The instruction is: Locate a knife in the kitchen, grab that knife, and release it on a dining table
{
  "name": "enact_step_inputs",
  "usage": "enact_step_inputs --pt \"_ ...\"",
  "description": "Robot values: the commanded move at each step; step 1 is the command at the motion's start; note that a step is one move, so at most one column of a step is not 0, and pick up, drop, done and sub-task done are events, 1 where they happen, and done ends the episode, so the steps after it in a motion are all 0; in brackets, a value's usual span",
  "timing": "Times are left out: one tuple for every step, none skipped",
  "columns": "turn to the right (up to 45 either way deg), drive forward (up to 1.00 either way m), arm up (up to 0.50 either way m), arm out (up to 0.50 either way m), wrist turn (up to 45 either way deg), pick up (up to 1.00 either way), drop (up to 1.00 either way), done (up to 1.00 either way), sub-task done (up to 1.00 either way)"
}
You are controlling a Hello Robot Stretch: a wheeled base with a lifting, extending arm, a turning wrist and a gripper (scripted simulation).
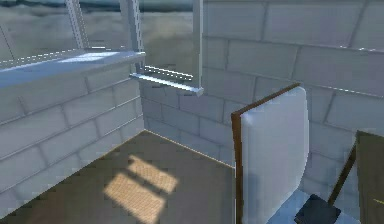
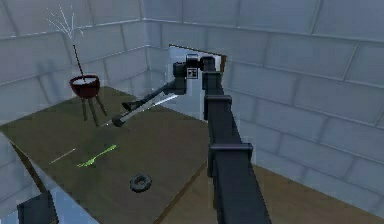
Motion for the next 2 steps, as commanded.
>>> enact_step_inputs --pt "0.0 0.00 0.00 0.00 0.0 0.00 1.00 0.00 0.00" --pt "0.0 0.00 0.04 0.00 0.0 0.00 0.00 0.00 0.00"
